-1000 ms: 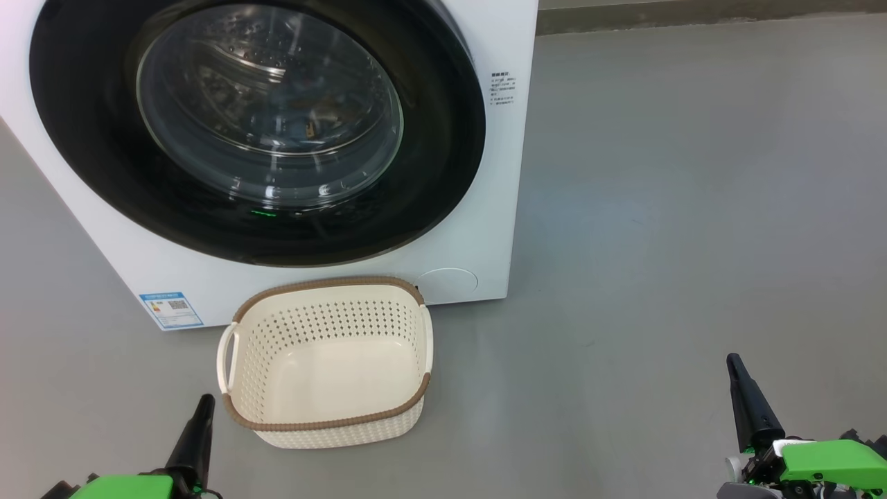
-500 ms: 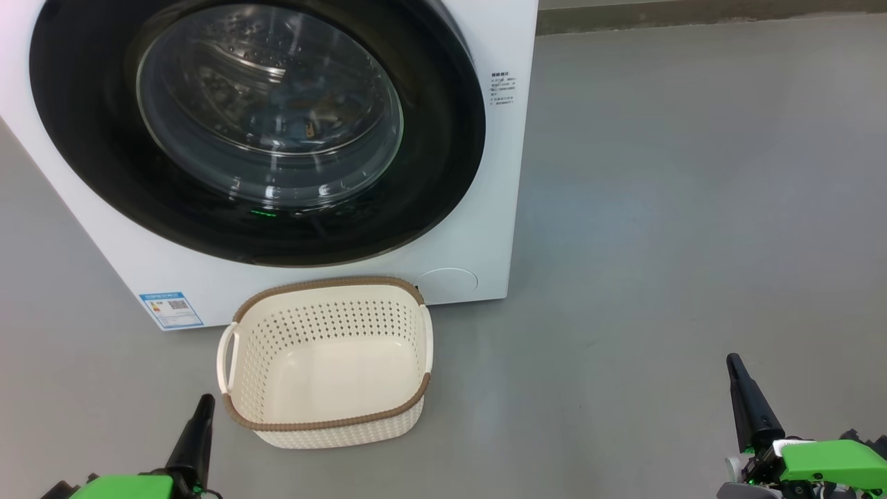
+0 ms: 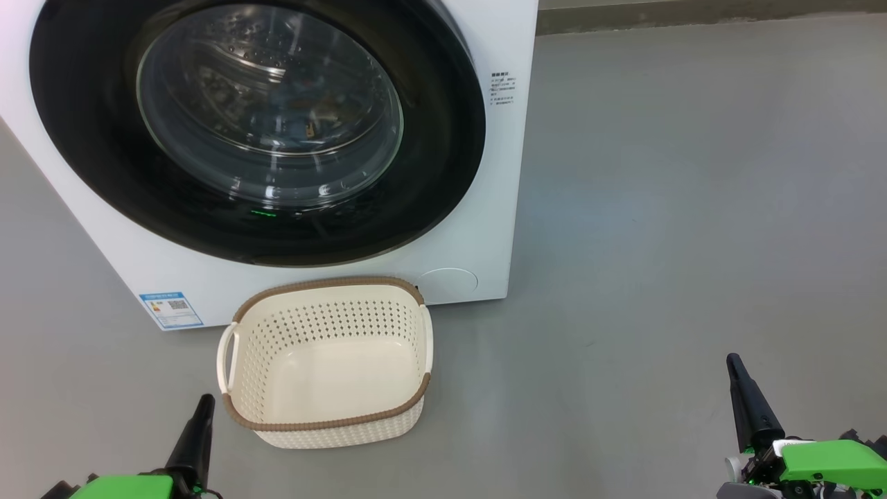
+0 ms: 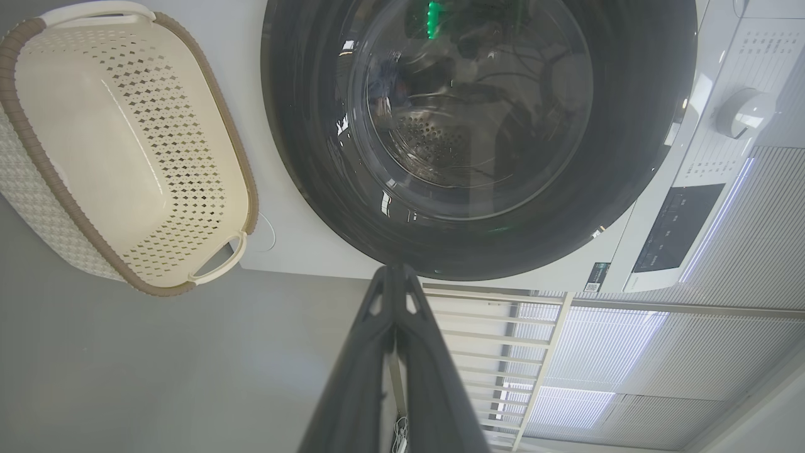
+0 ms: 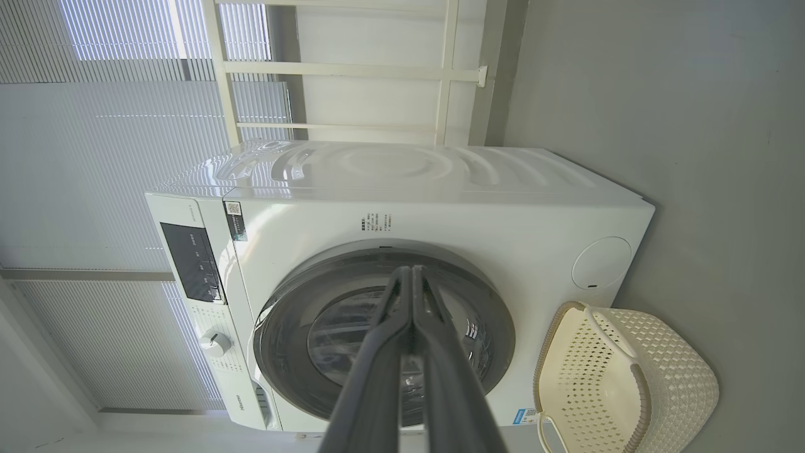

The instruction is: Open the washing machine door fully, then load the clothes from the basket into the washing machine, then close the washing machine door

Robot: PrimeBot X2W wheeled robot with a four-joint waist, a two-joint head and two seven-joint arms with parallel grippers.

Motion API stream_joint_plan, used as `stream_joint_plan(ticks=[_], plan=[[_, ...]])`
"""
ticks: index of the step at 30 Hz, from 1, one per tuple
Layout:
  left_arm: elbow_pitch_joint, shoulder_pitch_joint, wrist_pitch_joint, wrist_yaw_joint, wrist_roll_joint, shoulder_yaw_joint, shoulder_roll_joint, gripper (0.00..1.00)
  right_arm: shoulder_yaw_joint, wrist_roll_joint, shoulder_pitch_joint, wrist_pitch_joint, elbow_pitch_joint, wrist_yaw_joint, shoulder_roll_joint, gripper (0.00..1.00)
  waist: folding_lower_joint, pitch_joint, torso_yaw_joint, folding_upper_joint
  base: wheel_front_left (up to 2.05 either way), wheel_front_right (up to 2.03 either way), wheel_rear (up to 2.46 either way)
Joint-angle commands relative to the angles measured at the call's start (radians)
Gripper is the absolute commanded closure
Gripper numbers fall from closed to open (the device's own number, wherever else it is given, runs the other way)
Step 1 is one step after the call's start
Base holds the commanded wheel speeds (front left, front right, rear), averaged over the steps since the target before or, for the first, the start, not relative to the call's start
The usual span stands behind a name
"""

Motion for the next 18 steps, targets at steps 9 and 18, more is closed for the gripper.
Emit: stream_joint_plan(ticks=[9,18], plan=[[-0.019,-0.041,0.006,-0.007,-0.008,0.034,0.025,1.0,0.022,0.004,-0.04,0.007,-0.025,-0.001,-0.004,1.0,0.0,0.0,0.0,0.0,0.0,0.0,0.0],[-0.019,-0.041,0.006,-0.007,-0.008,0.034,0.025,1.0,0.022,0.004,-0.04,0.008,-0.025,-0.001,-0.003,1.0,0.0,0.0,0.0,0.0,0.0,0.0,0.0]])
